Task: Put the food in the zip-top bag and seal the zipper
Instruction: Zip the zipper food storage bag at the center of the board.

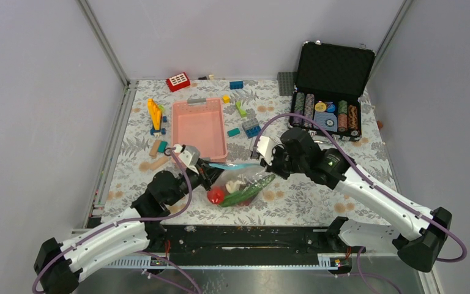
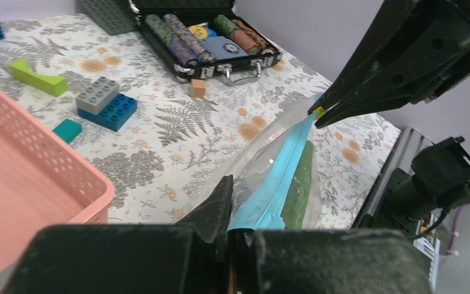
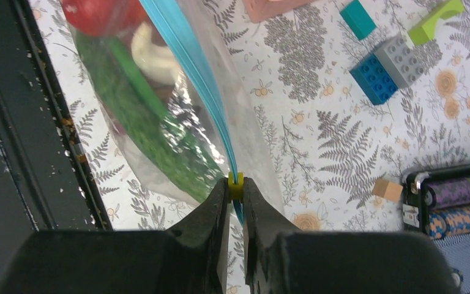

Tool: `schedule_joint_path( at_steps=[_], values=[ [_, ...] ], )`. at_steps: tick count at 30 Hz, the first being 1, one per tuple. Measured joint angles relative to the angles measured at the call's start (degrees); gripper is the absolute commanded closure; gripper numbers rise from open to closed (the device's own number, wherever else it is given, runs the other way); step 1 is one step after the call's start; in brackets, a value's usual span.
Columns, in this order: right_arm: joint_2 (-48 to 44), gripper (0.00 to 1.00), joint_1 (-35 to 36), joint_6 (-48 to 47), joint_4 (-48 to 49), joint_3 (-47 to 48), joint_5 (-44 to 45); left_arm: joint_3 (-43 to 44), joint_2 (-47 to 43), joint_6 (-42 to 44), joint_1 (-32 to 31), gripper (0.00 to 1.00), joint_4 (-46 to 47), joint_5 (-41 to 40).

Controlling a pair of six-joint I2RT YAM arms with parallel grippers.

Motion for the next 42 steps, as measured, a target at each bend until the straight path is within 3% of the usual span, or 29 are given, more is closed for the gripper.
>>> schedule_joint_path(
  at_steps=[14, 23, 31, 32, 33, 34, 35, 42],
  values=[
    [-3.1, 0.89, -4.3, 3.5, 0.9, -2.8, 7.5, -1.4, -3.5, 0.3, 0.0, 1.0, -1.3, -10.3],
    [-5.8, 1.0, -4.7, 6.6, 4.4, -4.9, 9.8, -1.4, -3.4, 0.2, -0.1, 1.0, -1.2, -10.7],
    [-7.2, 1.0, -5.2, 10.1, 7.0, -5.6, 12.2, -1.4, -2.7, 0.0, -0.2, 0.98, -0.7, -10.6],
    [-7.5, 1.0, -5.2, 10.5, 7.0, -5.7, 12.3, -1.4, -2.5, 0.0, -0.2, 0.76, -0.7, -10.5],
    [-7.7, 1.0, -5.2, 10.8, 7.0, -5.7, 12.3, -1.4, -2.3, 0.0, -0.2, 0.37, -0.5, -10.1],
    [-7.9, 1.0, -5.3, 11.0, 6.8, -5.7, 12.7, -1.4, -2.1, 0.7, -0.2, 0.06, -0.6, -9.7],
    [-8.1, 1.0, -5.6, 11.2, 6.2, -5.7, 14.0, -1.2, -1.7, 1.1, -0.1, 0.02, -0.8, -9.4],
    [-8.8, 1.0, -7.9, 16.4, 1.6, -5.1, 26.0, 1.0, 3.1, 0.8, 0.7, 0.01, -1.2, -2.0]
  ],
)
